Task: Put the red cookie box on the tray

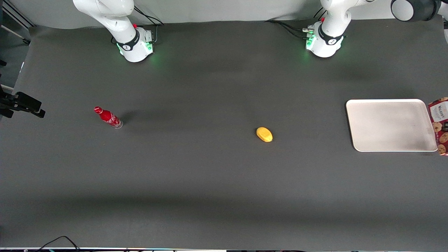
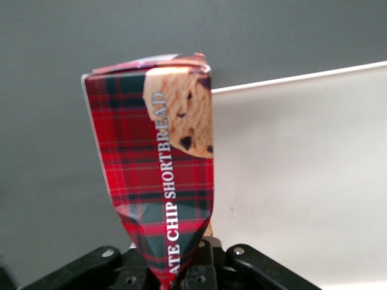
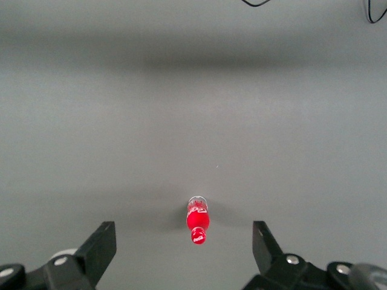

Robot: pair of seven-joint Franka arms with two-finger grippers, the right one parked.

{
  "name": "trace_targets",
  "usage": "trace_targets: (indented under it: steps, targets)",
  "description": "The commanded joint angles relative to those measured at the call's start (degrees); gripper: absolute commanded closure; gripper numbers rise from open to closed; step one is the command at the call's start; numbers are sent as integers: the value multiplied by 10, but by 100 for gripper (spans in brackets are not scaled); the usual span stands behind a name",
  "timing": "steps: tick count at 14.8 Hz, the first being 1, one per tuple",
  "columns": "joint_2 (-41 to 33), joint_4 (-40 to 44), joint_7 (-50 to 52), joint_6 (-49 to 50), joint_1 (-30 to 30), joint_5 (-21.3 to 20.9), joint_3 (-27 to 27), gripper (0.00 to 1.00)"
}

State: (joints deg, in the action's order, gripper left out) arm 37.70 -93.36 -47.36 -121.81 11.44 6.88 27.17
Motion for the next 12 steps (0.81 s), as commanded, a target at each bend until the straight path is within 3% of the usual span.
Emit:
trace_targets:
  steps: [1, 2, 3, 4, 9, 12]
  targets:
    - [11, -43, -61, -62, 1, 49, 13, 100]
    - [11, -48, -63, -62, 1, 50, 17, 100]
    - [11, -50, -76, -62, 0, 49, 17, 28]
    - [10, -51, -101, -62, 0, 50, 17, 0]
    - [-32, -32, -86, -26, -15, 51, 29, 0]
    - [-71, 57, -21, 129, -25, 33, 29, 0]
